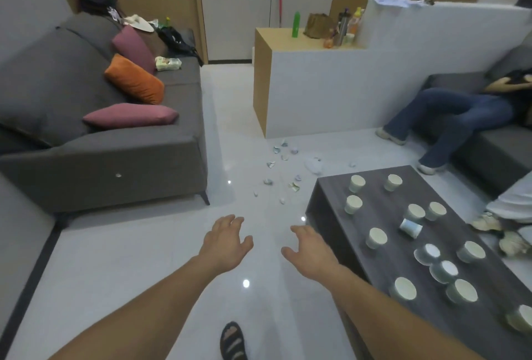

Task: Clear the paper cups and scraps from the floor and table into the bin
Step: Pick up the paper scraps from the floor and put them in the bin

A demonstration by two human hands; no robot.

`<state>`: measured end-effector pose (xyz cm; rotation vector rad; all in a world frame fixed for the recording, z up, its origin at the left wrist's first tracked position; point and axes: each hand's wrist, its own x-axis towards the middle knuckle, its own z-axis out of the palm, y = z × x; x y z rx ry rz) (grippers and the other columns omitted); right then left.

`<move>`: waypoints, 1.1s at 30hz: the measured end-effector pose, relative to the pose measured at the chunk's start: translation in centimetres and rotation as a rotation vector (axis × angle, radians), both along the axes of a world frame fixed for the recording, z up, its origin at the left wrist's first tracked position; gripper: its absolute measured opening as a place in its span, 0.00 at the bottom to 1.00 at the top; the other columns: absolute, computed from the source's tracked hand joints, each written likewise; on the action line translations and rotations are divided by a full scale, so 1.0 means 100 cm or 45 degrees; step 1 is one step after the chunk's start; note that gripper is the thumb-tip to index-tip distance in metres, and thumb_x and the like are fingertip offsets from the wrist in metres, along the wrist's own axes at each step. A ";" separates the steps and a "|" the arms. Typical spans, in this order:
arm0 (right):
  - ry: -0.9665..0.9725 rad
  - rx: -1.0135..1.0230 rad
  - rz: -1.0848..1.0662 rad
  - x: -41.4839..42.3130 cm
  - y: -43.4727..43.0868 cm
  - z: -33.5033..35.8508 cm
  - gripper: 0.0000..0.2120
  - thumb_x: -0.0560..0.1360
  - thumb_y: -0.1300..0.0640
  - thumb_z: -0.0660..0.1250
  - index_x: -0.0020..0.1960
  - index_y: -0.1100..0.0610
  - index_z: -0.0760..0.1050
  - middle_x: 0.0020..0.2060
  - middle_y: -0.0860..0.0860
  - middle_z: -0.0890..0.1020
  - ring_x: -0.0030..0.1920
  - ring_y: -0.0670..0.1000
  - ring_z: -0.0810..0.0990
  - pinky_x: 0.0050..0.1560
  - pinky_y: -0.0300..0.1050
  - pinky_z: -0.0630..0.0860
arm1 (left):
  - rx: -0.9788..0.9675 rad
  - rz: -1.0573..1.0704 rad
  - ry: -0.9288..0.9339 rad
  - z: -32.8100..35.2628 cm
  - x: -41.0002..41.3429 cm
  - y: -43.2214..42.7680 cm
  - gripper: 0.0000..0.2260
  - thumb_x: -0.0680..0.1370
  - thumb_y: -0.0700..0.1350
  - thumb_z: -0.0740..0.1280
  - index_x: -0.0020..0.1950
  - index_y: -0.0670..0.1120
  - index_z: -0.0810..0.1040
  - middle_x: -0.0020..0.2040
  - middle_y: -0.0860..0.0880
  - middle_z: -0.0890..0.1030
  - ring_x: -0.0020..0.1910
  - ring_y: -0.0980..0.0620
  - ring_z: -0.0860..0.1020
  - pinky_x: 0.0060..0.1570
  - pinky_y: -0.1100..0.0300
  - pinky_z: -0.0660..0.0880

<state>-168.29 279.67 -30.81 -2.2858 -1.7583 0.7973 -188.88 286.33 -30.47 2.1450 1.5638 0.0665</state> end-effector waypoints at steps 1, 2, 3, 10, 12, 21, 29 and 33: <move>-0.018 -0.014 -0.010 0.008 0.021 0.000 0.32 0.78 0.41 0.61 0.77 0.52 0.58 0.75 0.49 0.62 0.72 0.52 0.65 0.68 0.48 0.66 | -0.003 -0.009 -0.015 0.000 0.008 0.026 0.27 0.80 0.57 0.56 0.76 0.48 0.58 0.77 0.48 0.57 0.76 0.48 0.54 0.73 0.51 0.57; -0.033 -0.032 -0.020 0.017 0.041 0.001 0.32 0.78 0.41 0.61 0.77 0.52 0.58 0.75 0.50 0.62 0.72 0.52 0.65 0.68 0.48 0.66 | -0.011 -0.022 -0.029 0.002 0.016 0.050 0.27 0.80 0.57 0.56 0.76 0.48 0.58 0.77 0.48 0.57 0.76 0.48 0.54 0.73 0.51 0.57; -0.042 -0.048 -0.030 0.025 0.060 0.001 0.32 0.78 0.41 0.61 0.77 0.52 0.58 0.75 0.50 0.62 0.72 0.52 0.65 0.68 0.48 0.66 | -0.015 -0.043 -0.035 0.003 0.024 0.072 0.27 0.80 0.57 0.56 0.76 0.48 0.58 0.77 0.48 0.58 0.76 0.48 0.54 0.73 0.51 0.57; -0.004 -0.099 -0.085 0.072 0.179 -0.009 0.33 0.78 0.42 0.62 0.78 0.52 0.57 0.75 0.50 0.61 0.72 0.53 0.65 0.67 0.48 0.69 | -0.047 -0.153 0.040 0.003 0.074 0.207 0.27 0.80 0.56 0.56 0.76 0.47 0.59 0.76 0.47 0.59 0.75 0.47 0.55 0.72 0.50 0.58; 0.003 -0.123 -0.071 0.089 0.215 -0.018 0.34 0.77 0.42 0.63 0.78 0.53 0.57 0.75 0.50 0.61 0.72 0.53 0.64 0.68 0.48 0.68 | -0.061 -0.167 0.057 -0.003 0.091 0.242 0.27 0.80 0.56 0.56 0.76 0.47 0.58 0.76 0.48 0.60 0.75 0.48 0.55 0.72 0.51 0.58; 0.067 -0.209 0.058 0.169 0.408 -0.058 0.33 0.78 0.45 0.62 0.78 0.55 0.56 0.74 0.53 0.61 0.71 0.56 0.64 0.68 0.50 0.66 | -0.125 -0.044 0.165 -0.029 0.160 0.395 0.27 0.79 0.56 0.56 0.76 0.48 0.59 0.75 0.48 0.60 0.75 0.48 0.56 0.71 0.50 0.60; 0.043 -0.299 0.136 0.207 0.534 -0.082 0.32 0.78 0.45 0.62 0.77 0.55 0.58 0.74 0.54 0.62 0.70 0.56 0.65 0.66 0.49 0.67 | -0.262 0.070 0.146 -0.060 0.196 0.505 0.27 0.79 0.56 0.57 0.75 0.46 0.60 0.75 0.46 0.61 0.74 0.47 0.57 0.72 0.50 0.59; 0.028 -0.369 0.108 0.217 0.594 -0.115 0.31 0.77 0.46 0.63 0.76 0.55 0.59 0.73 0.54 0.63 0.69 0.56 0.66 0.66 0.47 0.66 | -0.357 0.061 0.091 -0.099 0.213 0.570 0.27 0.79 0.56 0.57 0.75 0.47 0.60 0.75 0.46 0.61 0.74 0.46 0.57 0.72 0.50 0.59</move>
